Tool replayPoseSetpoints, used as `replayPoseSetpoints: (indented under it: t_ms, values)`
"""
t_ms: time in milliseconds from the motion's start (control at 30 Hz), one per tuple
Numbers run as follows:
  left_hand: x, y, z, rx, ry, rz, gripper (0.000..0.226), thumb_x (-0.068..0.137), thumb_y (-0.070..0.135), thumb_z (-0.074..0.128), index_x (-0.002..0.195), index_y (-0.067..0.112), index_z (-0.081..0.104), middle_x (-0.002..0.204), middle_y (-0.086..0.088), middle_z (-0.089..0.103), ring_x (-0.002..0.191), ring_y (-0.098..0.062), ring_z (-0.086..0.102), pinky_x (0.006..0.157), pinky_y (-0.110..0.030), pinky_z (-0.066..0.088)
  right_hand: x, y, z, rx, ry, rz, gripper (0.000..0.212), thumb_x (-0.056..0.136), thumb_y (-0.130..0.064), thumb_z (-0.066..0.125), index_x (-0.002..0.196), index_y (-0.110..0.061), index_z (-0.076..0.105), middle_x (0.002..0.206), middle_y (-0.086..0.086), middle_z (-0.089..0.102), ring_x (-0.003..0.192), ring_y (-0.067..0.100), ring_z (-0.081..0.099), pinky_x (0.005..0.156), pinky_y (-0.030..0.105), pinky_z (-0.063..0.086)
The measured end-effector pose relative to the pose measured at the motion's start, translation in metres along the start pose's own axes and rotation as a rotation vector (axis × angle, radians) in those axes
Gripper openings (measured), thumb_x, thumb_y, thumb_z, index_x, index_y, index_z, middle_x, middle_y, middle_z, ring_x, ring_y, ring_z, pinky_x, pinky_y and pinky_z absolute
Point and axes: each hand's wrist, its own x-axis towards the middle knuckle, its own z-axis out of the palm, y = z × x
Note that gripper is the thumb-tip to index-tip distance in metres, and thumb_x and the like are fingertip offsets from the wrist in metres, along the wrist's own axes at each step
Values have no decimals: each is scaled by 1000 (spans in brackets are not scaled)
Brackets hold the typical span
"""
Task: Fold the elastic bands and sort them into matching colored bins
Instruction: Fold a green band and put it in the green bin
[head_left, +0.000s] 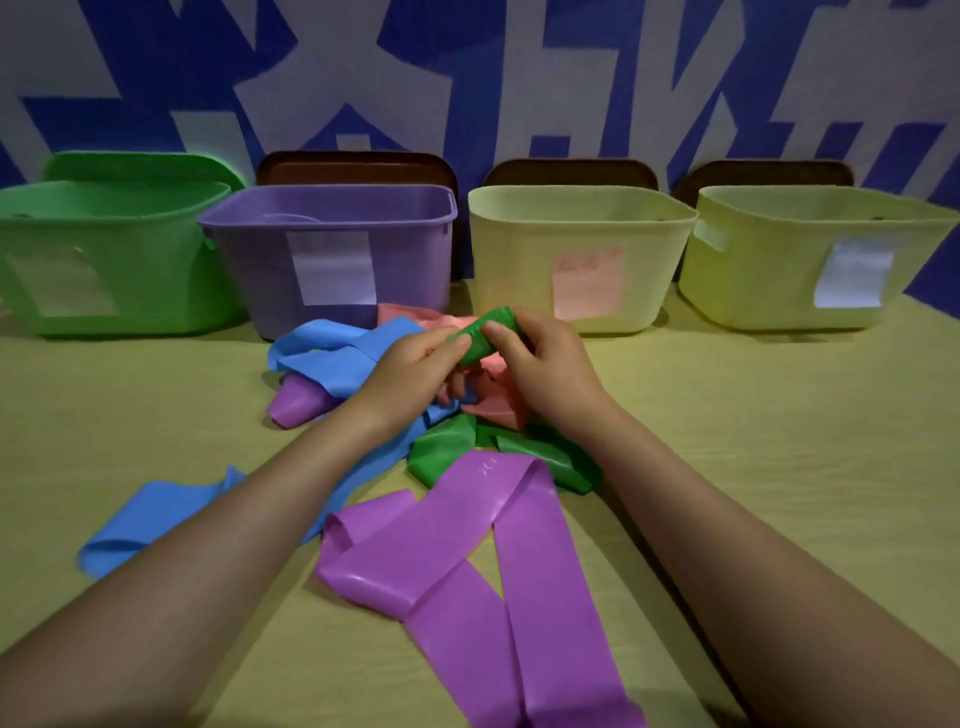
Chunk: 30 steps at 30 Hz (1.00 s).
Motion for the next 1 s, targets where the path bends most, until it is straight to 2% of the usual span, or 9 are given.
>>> replayPoseSetpoints:
  t_ms: [267,367,433,500,567,633,733,867,1000]
  values:
    - [12,8,0,164,-216,-250,32,100,20,47,68,21,54,54,8,59,45,0,48,59,-27,41,8,7,-20,-82,-247,208,22,92,-18,61,73,-8,58,78,19,62,72,25,52,63,34,30]
    - [27,37,-11,75,-248,-369,10,95,11,54,93,17,62,75,1,65,57,-1,57,63,-21,47,29,-13,-39,-145,-353,302,23,93,-22,59,83,-1,62,86,19,64,79,30,56,64,34,30]
    - [36,62,-22,84,-212,-335,22,91,6,60,112,12,63,91,1,65,74,-3,59,74,-18,48,44,-34,-53,-129,-390,350,24,94,-24,58,85,-2,63,84,16,63,76,24,53,63,31,29]
    - [44,97,-38,85,-165,-339,25,89,3,61,113,8,65,97,-2,67,82,-9,60,81,-22,48,64,-65,-69,-90,-390,364,21,94,-22,59,79,-8,65,75,8,60,72,16,50,62,27,28]
    - [50,133,-56,18,-113,-421,21,89,1,60,110,3,64,94,-11,66,84,-18,60,85,-33,50,90,-102,-84,-46,-367,349,30,93,-18,61,64,-26,55,61,-9,50,61,6,46,58,22,28]
    - [55,168,-77,-141,-60,-526,16,92,1,56,107,2,62,86,-11,64,78,-20,60,81,-35,51,116,-139,-93,0,-336,390,40,91,-17,62,58,-32,46,51,-11,44,51,1,46,53,19,28]
    - [63,207,-108,-445,64,-573,15,94,-1,50,92,6,62,78,-9,65,74,-20,60,74,-30,49,151,-187,-92,234,-211,599,36,87,-22,68,54,-20,55,47,-8,47,50,6,44,56,26,36]
    - [76,244,-152,-721,208,-588,19,95,-2,46,82,8,57,57,2,64,50,-4,56,52,-15,45,195,-240,-68,611,-26,860,40,86,-21,70,51,-16,52,44,-5,44,48,10,40,51,22,35]
    - [86,246,-206,-871,294,-563,19,95,0,46,85,8,60,61,0,66,53,-6,58,53,-14,46,226,-277,-30,754,-115,762,30,92,-11,60,62,-13,56,53,-5,51,59,12,46,58,19,43]
